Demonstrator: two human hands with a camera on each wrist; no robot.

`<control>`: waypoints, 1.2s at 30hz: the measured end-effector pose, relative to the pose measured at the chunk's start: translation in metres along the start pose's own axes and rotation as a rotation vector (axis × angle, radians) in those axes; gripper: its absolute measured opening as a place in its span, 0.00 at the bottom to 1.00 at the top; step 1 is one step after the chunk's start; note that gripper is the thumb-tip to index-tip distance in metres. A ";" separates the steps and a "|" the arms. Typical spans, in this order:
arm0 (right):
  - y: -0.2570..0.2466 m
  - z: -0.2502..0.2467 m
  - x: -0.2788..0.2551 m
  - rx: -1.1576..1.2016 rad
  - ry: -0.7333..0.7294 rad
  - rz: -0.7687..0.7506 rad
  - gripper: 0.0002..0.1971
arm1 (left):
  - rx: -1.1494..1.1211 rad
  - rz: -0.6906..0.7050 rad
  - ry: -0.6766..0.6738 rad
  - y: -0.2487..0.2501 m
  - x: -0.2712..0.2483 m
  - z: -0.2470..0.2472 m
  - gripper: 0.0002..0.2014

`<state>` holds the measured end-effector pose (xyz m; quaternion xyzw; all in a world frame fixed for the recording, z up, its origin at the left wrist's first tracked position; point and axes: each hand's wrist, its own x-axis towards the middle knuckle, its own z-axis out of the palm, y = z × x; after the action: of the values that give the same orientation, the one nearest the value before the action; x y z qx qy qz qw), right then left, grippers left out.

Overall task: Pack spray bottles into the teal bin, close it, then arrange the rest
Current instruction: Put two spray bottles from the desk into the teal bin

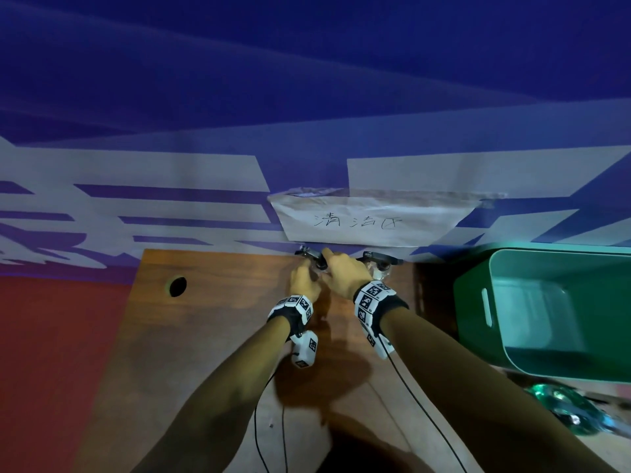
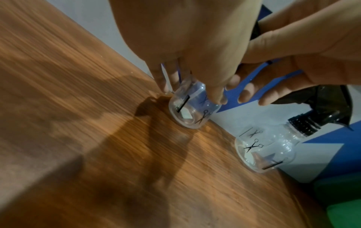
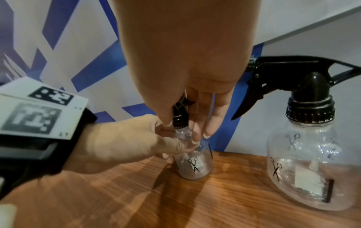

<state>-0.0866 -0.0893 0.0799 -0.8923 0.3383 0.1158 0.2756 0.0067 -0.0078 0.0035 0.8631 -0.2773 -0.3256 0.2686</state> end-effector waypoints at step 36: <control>-0.017 0.005 0.023 -0.212 -0.025 0.047 0.21 | 0.110 0.017 -0.027 0.011 -0.011 -0.017 0.12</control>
<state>-0.0585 -0.0881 0.0733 -0.9067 0.3415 0.1687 0.1811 0.0082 -0.0039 0.0261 0.8697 -0.3058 -0.3192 0.2197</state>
